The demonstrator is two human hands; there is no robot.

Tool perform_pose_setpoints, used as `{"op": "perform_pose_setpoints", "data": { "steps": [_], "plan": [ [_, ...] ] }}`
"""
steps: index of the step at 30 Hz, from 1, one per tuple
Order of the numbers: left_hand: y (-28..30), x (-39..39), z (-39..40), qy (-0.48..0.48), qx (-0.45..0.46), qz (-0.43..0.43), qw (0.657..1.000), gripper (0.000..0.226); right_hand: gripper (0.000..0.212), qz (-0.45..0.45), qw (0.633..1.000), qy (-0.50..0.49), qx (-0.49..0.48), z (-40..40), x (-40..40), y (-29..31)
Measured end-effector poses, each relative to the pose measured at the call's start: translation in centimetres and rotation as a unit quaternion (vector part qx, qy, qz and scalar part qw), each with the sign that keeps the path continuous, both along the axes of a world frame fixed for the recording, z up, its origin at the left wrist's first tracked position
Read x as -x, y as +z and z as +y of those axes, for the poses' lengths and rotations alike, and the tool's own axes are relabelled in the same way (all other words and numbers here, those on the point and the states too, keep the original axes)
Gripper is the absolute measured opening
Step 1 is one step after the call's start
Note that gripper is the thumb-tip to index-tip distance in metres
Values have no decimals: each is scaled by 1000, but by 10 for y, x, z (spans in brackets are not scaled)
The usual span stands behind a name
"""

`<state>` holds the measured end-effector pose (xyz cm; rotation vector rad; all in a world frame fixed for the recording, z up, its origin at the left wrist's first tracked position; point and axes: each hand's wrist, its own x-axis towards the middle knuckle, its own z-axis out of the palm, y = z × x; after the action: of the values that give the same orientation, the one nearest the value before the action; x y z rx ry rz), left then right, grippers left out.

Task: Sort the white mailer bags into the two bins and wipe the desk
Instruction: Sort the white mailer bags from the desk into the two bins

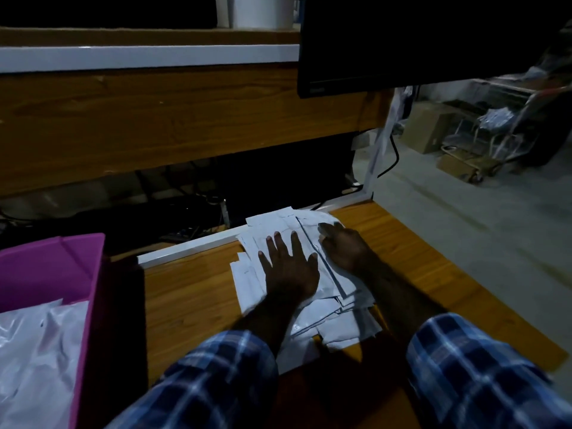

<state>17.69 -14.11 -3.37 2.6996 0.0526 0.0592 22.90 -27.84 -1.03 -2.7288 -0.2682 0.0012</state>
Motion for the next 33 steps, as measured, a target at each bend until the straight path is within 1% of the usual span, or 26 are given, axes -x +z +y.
{"op": "perform_pose_setpoints", "data": {
  "steps": [2,5,9,12,15,20,24,28,33],
  "plan": [
    [-8,3,-1,18,-9,-31,999,84,55,24,1000,-2,8,2,1,-10],
    [-19,8,3,33,-40,-53,997,81,56,40,999,-22,-6,5,8,-18],
    [-17,11,6,15,-88,-29,996,73,54,-29,998,-36,-38,4,25,-26],
    [-15,15,5,7,-53,-27,998,73,46,-52,996,-30,-63,3,27,-26],
    [-15,15,9,10,-34,-64,997,67,40,-71,993,-32,-86,2,25,-23],
    [11,14,14,5,-9,-127,992,64,36,-128,983,-57,-118,11,29,-2],
    [39,15,33,1,-18,-167,986,70,35,-156,972,-56,-168,26,33,23],
    [64,25,66,24,-31,-219,975,66,35,-183,959,-49,-213,53,42,42],
    [94,54,115,61,-29,-231,971,66,35,-187,947,-32,-259,102,63,62]
  ]
}}
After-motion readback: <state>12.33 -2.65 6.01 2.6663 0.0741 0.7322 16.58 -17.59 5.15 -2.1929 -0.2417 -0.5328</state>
